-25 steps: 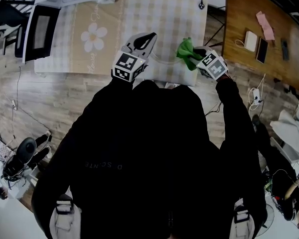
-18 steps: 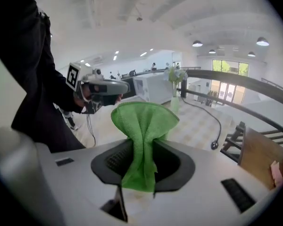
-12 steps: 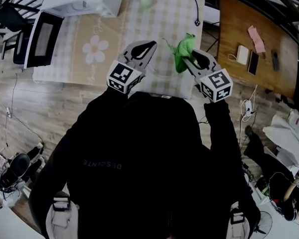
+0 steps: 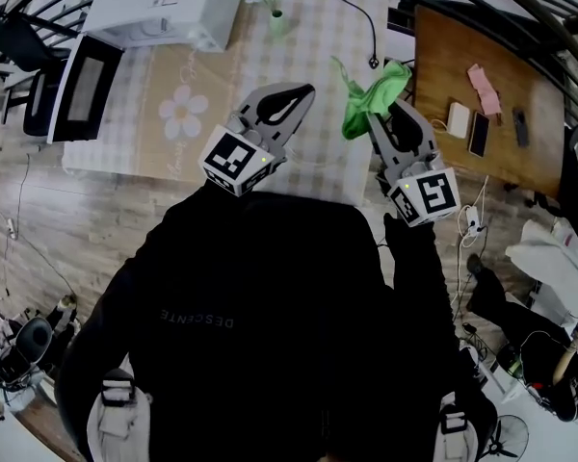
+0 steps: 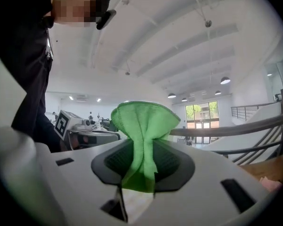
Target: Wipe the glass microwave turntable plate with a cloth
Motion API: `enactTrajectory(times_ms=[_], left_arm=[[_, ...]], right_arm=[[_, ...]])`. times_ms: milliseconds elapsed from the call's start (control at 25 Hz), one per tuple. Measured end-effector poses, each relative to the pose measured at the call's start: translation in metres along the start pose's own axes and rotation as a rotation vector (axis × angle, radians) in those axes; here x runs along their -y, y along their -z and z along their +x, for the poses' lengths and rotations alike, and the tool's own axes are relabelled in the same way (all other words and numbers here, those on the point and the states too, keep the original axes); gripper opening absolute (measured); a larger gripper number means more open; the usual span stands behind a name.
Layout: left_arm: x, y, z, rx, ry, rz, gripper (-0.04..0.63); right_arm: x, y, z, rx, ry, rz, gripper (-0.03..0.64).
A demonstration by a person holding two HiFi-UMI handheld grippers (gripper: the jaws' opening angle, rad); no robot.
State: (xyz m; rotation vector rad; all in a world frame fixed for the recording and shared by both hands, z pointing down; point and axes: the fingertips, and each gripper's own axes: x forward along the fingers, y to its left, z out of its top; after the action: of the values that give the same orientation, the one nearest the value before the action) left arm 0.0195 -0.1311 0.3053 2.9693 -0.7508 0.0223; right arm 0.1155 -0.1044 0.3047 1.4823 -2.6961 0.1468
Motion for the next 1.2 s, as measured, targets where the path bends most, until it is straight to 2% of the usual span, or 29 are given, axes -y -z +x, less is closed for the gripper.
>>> enactTrajectory(times_ms=[400, 920, 1080, 1200], left_arm=[[0.016, -0.037, 0.007, 0.048, 0.045, 0.038, 0.021], [0.02, -0.043, 0.013, 0.062, 0.083, 0.068, 0.021], [0.022, -0.042, 0.013, 0.042, 0.081, 0.048, 0.021], [0.023, -0.041, 0.013, 0.062, 0.088, 0.056, 0.021]], right_arm=[[0.002, -0.036, -0.004, 0.111, 0.082, -0.048, 0.129], [-0.006, -0.038, -0.003, 0.099, 0.069, -0.068, 0.127], [-0.008, -0.037, -0.003, 0.092, 0.062, -0.069, 0.127], [-0.007, -0.037, -0.003, 0.092, 0.06, -0.067, 0.127]])
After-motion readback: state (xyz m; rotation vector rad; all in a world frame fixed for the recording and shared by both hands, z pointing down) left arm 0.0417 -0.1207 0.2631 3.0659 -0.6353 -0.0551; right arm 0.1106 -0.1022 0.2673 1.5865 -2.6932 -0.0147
